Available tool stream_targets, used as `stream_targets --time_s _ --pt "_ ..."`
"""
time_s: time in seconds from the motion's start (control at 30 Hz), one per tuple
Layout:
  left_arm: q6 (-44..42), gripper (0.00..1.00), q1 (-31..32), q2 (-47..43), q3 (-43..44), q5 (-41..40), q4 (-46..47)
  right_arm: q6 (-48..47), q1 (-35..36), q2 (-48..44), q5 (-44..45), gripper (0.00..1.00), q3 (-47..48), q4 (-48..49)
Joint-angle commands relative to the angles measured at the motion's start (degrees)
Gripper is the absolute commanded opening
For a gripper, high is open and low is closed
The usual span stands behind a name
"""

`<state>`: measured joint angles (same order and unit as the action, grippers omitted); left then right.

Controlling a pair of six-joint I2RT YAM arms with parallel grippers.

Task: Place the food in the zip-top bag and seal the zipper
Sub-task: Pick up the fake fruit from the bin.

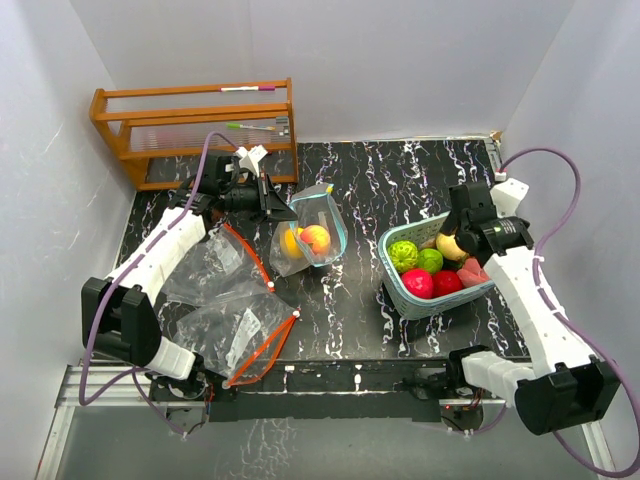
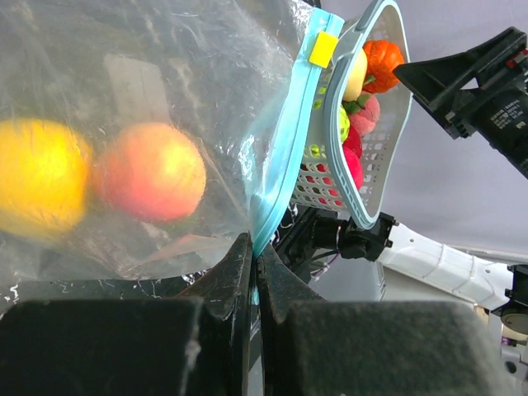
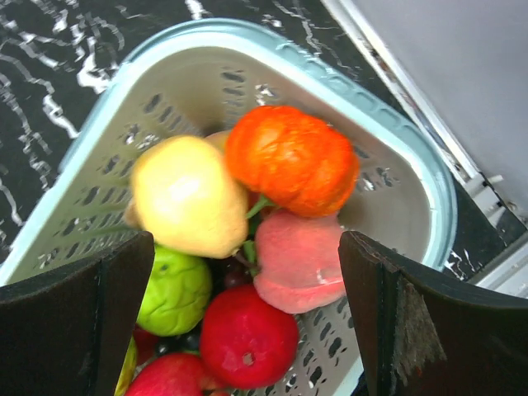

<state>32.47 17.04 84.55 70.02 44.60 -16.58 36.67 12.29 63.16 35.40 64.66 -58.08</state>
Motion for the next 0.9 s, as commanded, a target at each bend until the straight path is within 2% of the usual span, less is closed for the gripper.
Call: stream_targets --time_s 0.0,0.23,0.87 --pt "1.41 0.0 -0.22 -3.35 -0.61 3.63 2.47 2.19 -3.19 -2.72 6.27 0.98 -1.52 3.86" --pt "1.51 0.0 -0.23 -3.93 -0.96 4.6 3.6 1.25 -6.94 -1.64 6.28 0.98 -2.29 5.7" --pt "2.02 0.0 -0.18 -5.1 -1.2 5.16 4.23 4.15 -10.11 2.96 3.01 0.98 -8.96 13.0"
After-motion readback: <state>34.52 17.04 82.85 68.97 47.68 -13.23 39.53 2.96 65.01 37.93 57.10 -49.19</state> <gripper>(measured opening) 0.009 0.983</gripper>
